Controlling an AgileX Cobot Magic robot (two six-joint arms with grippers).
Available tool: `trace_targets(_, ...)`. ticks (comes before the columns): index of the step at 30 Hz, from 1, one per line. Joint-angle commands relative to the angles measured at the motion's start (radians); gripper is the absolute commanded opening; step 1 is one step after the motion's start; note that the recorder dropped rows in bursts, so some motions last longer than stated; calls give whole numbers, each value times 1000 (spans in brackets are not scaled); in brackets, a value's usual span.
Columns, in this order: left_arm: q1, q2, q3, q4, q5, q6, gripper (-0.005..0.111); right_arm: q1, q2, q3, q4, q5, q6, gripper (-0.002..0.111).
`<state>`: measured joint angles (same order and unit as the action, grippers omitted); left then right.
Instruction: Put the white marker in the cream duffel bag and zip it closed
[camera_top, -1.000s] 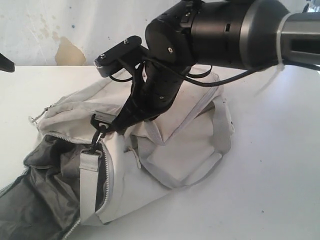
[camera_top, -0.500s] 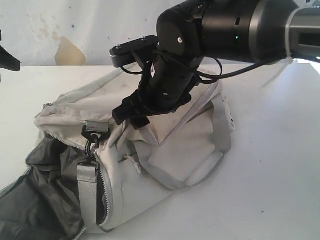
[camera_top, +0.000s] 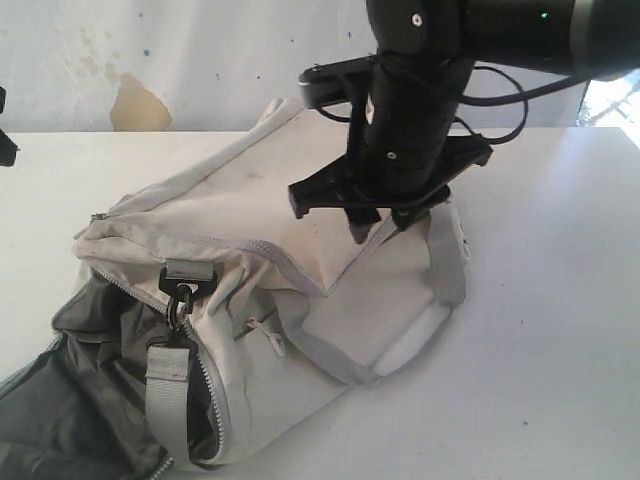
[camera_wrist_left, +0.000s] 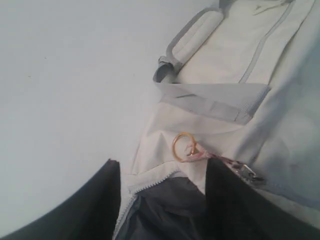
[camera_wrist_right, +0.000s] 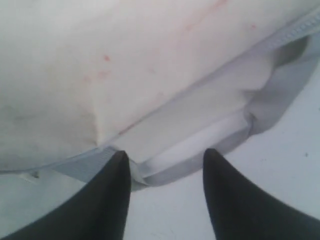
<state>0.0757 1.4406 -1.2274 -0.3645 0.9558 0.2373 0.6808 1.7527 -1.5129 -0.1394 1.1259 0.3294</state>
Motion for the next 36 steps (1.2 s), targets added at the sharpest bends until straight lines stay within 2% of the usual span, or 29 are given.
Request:
trace_targets(1,-34,-21,-8,104,18,-98,54,-74,-16,-3,-11,54,8,35)
trace_targets(12,-43,-35,-8,125,63,-112,54,-279,-38,-1,33,84,-65,6)
trace_targets(16,-43,-35,-8,143,68,-112,53,-357,-38,-1,60,89,-69,0)
trace_targets(18,-43,-35,-8,143,75,-112,48,-389,-38,-1,60,89,-81,0)
trace_targets(21,-43,-35,-8,143,83,-107,34,-438,-38,-1,58,95,-109,0)
trace_targets(26,-47,-35,-8,147,85,-75,3,-510,-38,3,58,95,-151,0)
trace_targets(27,-52,-32,-8,150,86,-65,0,-524,-38,3,58,95,-159,0)
trace_targets(31,-66,-17,-8,150,84,-54,0,-578,-56,12,58,79,-171,0)
trace_targets(36,-66,15,-8,142,40,-54,0,-596,-145,133,58,-33,-176,0)
